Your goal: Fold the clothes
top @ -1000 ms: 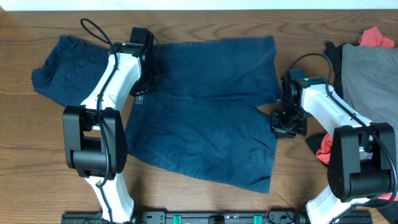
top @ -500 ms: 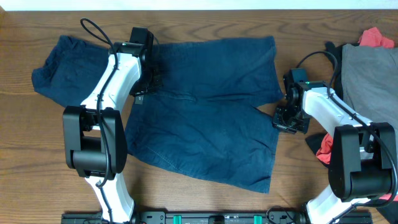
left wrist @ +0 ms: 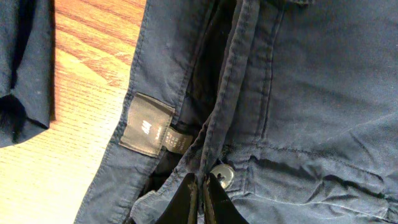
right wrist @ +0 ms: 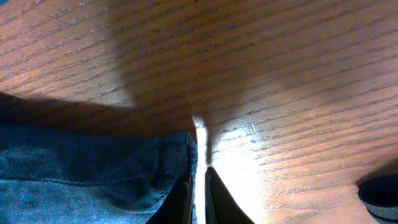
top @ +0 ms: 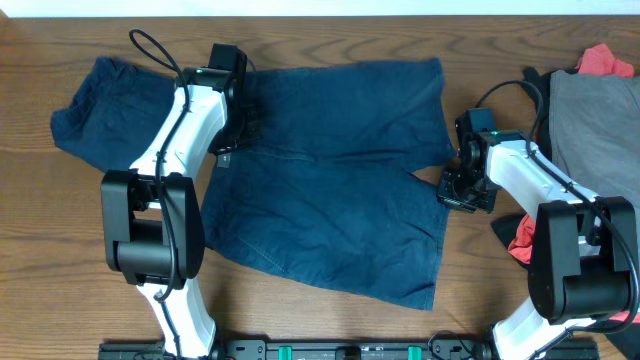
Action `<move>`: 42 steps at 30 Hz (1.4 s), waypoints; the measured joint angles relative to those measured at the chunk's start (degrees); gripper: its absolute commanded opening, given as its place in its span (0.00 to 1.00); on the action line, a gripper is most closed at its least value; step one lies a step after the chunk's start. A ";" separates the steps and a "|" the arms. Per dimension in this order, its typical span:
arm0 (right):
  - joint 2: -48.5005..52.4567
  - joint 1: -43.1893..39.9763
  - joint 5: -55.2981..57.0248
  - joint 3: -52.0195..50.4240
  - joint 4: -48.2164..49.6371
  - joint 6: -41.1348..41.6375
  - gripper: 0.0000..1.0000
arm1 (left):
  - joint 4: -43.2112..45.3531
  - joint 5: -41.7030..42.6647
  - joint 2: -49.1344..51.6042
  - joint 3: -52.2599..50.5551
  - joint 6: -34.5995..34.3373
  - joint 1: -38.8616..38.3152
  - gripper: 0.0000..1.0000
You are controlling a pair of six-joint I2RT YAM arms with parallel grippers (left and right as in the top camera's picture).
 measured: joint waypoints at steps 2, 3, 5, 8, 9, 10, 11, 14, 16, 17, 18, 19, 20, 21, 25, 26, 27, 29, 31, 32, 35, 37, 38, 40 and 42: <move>0.00 0.00 0.33 0.00 0.00 -0.07 0.08 | -0.02 0.00 0.00 0.00 0.00 0.00 0.06; 0.00 0.00 0.59 0.00 0.02 -0.17 0.07 | -0.09 0.00 0.00 0.00 0.00 0.00 0.06; 0.00 0.00 1.14 -0.09 0.28 -0.22 0.08 | -0.17 0.00 0.00 0.00 0.00 0.00 0.06; 0.00 0.00 1.51 -0.96 2.25 -0.28 0.07 | -0.17 0.00 0.00 0.00 0.00 0.00 0.06; 0.00 0.00 1.53 -1.36 2.89 -0.31 0.07 | -0.17 0.00 0.00 0.00 0.00 0.00 0.06; -0.07 0.00 1.55 -1.66 3.39 -0.37 0.07 | -0.20 0.00 0.00 0.00 0.00 0.00 0.06; -0.26 0.00 1.57 -1.97 3.96 -0.42 0.07 | -0.22 0.00 0.00 0.00 0.00 0.00 0.06; -0.63 0.02 1.70 -2.45 5.22 -0.42 0.07 | -0.26 0.00 0.00 0.00 0.00 0.00 0.06; -0.70 0.02 1.70 -2.54 5.90 -0.44 0.07 | -0.28 0.00 0.00 0.00 0.00 0.00 0.06; -0.72 0.02 1.70 -2.56 6.25 -0.48 0.07 | -0.33 0.00 0.00 0.00 0.00 0.00 0.06; -0.72 0.02 1.79 -2.56 6.56 -0.61 0.07 | -0.37 0.00 0.00 0.00 0.00 0.00 0.06; -0.72 0.02 1.92 -2.56 6.64 -0.66 0.06 | -0.39 0.00 0.00 0.00 0.00 0.00 0.06; -0.72 0.02 2.10 -2.56 6.67 -0.74 0.07 | -0.39 -0.02 0.00 0.00 0.00 0.00 0.06; -0.72 0.02 2.32 -2.56 6.64 -0.83 0.07 | -0.39 -0.04 0.00 0.00 0.07 0.00 0.06; -0.72 0.02 2.84 -2.56 6.54 -0.87 0.07 | -0.68 -1.46 0.00 0.00 0.24 0.22 0.06; -0.72 0.02 2.99 -2.56 6.49 -0.87 0.07 | -0.76 -1.95 0.00 0.00 0.22 0.48 0.06; -0.72 0.02 3.15 -2.56 6.43 -0.87 0.07 | -0.79 -2.43 0.00 0.00 0.22 0.83 0.06; -0.72 0.02 3.67 -2.56 6.19 -0.87 0.07 | -0.68 -3.02 0.00 0.00 0.22 1.99 0.06; -0.72 0.02 4.11 -2.56 5.90 -0.87 0.07 | -0.15 -3.37 0.00 0.00 0.20 3.65 0.06; -0.72 0.02 4.33 -2.56 5.77 -0.87 0.07 | 0.22 -3.52 0.00 0.00 0.20 4.26 0.06; -0.72 0.02 4.57 -2.56 5.66 -0.87 0.07 | 0.81 -3.50 0.00 0.00 0.20 6.71 0.05; -0.72 0.02 4.46 -2.56 5.73 -0.87 0.07 | 0.85 -2.29 0.00 0.00 0.20 7.85 0.06; -0.72 0.02 4.09 -2.58 5.84 -1.05 0.07 | 0.83 -1.66 0.00 0.00 0.20 8.07 0.06; -0.74 0.02 3.02 -2.62 6.47 -1.90 0.07 | 0.81 -0.79 0.00 0.00 0.17 8.04 0.06; -0.74 0.04 1.22 -2.64 7.78 -2.91 0.07 | 0.79 -0.15 0.00 0.00 0.20 7.69 0.06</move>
